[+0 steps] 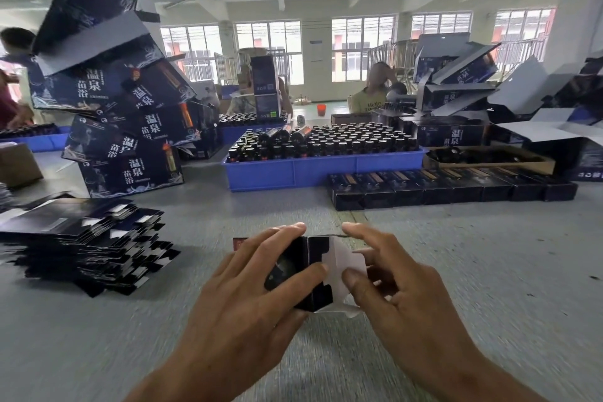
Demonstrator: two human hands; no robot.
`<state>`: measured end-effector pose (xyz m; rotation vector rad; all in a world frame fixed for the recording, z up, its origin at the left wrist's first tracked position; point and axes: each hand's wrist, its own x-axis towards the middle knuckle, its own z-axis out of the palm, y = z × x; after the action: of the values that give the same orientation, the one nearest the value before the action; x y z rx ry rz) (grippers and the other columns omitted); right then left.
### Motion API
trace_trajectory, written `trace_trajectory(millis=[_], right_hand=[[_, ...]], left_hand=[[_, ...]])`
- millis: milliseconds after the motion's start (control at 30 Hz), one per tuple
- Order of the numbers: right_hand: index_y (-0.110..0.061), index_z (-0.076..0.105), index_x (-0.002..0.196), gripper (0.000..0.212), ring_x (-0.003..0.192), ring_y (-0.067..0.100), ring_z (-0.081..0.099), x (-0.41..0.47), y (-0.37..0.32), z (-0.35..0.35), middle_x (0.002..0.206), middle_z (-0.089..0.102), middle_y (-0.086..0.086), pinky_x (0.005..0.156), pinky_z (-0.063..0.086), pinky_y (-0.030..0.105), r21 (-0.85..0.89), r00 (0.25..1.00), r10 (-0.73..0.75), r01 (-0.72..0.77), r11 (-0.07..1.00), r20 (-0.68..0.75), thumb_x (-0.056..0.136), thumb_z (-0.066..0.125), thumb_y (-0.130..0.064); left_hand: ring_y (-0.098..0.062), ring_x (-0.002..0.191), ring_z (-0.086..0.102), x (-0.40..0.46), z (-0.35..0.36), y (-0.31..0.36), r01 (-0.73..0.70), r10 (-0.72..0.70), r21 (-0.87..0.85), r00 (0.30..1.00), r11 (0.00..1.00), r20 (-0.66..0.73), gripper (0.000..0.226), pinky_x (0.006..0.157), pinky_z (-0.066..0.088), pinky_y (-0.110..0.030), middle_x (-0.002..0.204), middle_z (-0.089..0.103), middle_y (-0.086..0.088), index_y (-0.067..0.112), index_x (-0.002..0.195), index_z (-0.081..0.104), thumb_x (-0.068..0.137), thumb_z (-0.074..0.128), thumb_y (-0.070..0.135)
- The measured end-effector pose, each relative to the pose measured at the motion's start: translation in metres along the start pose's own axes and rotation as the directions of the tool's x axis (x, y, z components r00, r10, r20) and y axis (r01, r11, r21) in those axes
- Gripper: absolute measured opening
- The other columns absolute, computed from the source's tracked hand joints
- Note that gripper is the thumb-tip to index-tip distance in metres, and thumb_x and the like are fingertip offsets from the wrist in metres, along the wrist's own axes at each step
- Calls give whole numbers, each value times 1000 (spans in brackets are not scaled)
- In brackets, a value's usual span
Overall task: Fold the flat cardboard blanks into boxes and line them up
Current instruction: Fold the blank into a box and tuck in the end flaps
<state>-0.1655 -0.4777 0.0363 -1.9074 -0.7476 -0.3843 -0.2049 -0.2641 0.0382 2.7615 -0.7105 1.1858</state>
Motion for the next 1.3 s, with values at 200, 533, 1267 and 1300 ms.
trace_trajectory(millis=[200, 533, 1267, 1300], right_hand=[[-47, 62, 121, 38, 96, -3, 64, 0, 3, 1, 108, 63, -33, 71, 50, 8, -90, 998, -57, 56, 994, -12, 98, 62, -17], [-60, 47, 134, 52, 117, -14, 52, 3, 3, -3, 131, 49, -41, 86, 48, 8, -97, 988, -20, 35, 995, 154, 84, 53, -74], [-54, 59, 115, 49, 97, -2, 68, 2, 0, 1, 112, 65, -32, 78, 54, 12, -40, 1000, -11, 10, 999, -14, 81, 79, -25], [-58, 54, 120, 60, 98, -4, 67, 2, 1, 0, 113, 64, -35, 77, 53, 10, -22, 1000, -2, 2, 1000, 5, 82, 80, -20]], left_hand=[[-27, 130, 50, 2, -1, 3, -3, 3, 2, 1000, 1000, -21, 39, 85, 57, -40, 146, 50, -9, 32, 122, 55, 83, 57, 37], [-29, 126, 51, 1, 3, 0, 59, -59, 23, 998, 998, 16, 77, 73, 61, -39, 142, 51, -10, 31, 137, 52, 68, 86, 26], [-32, 133, 48, 0, 6, 0, -43, 44, 57, 999, 997, -16, 50, 77, 62, -47, 147, 45, -11, 35, 133, 55, 86, 69, 29], [-32, 132, 48, 0, 7, -1, -28, 29, 56, 999, 998, -13, 55, 77, 62, -47, 147, 45, -12, 34, 132, 56, 81, 74, 29]])
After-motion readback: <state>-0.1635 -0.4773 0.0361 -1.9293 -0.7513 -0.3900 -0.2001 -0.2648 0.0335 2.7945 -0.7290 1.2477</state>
